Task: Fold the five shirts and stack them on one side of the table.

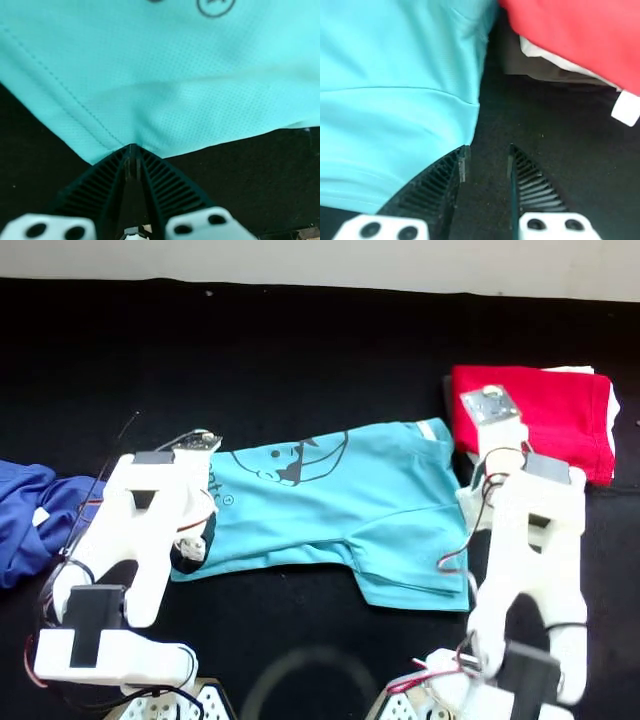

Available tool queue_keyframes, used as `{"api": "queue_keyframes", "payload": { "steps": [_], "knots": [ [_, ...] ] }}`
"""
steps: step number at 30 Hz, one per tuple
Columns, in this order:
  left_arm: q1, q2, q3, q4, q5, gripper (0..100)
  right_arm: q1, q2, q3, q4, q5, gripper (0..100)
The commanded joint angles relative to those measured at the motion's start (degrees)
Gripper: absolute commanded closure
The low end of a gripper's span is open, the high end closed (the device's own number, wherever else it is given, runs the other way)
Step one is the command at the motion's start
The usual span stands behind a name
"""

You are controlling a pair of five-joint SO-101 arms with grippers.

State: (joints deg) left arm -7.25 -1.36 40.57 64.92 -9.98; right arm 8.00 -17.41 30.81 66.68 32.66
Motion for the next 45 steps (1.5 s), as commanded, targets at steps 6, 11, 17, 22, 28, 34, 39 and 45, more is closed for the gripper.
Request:
{"api": "queue_keyframes", "payload": {
  "steps": [6, 11, 17, 22, 28, 34, 39, 45],
  "knots": [
    [0.13, -0.13, 2.95, -4.92, -0.26, 99, -20.26, -7.69, 12.09, 2.33, -0.62, 86.8],
    [0.13, 0.22, 2.77, -4.92, -0.26, 99, -26.95, -7.69, 20.62, -2.77, -0.79, 86.8],
    [0.13, 0.22, 2.77, -4.92, -0.26, 99, -30.81, -7.69, 22.02, -4.09, -1.05, 86.8],
    [0.13, 0.22, 2.77, -4.92, -0.26, 99, -30.73, -5.41, 22.02, -7.69, -1.05, 86.8],
    [0.13, 0.22, 2.86, -4.92, -0.26, 99, -30.73, 0.84, 21.41, -8.48, -1.14, 88.9],
    [0.13, 0.22, 2.86, -4.92, -0.26, 99, -30.64, -3.30, 20.88, -8.40, -1.14, 98.8],
    [0.13, 0.22, 2.86, -4.92, -0.26, 99, -30.64, -8.22, 20.44, -5.49, -0.79, 99.1],
    [0.22, -1.54, 1.27, -0.26, -0.26, 99, -28.88, -9.10, 20.53, -1.27, 3.69, 99.1]
  ]
}}
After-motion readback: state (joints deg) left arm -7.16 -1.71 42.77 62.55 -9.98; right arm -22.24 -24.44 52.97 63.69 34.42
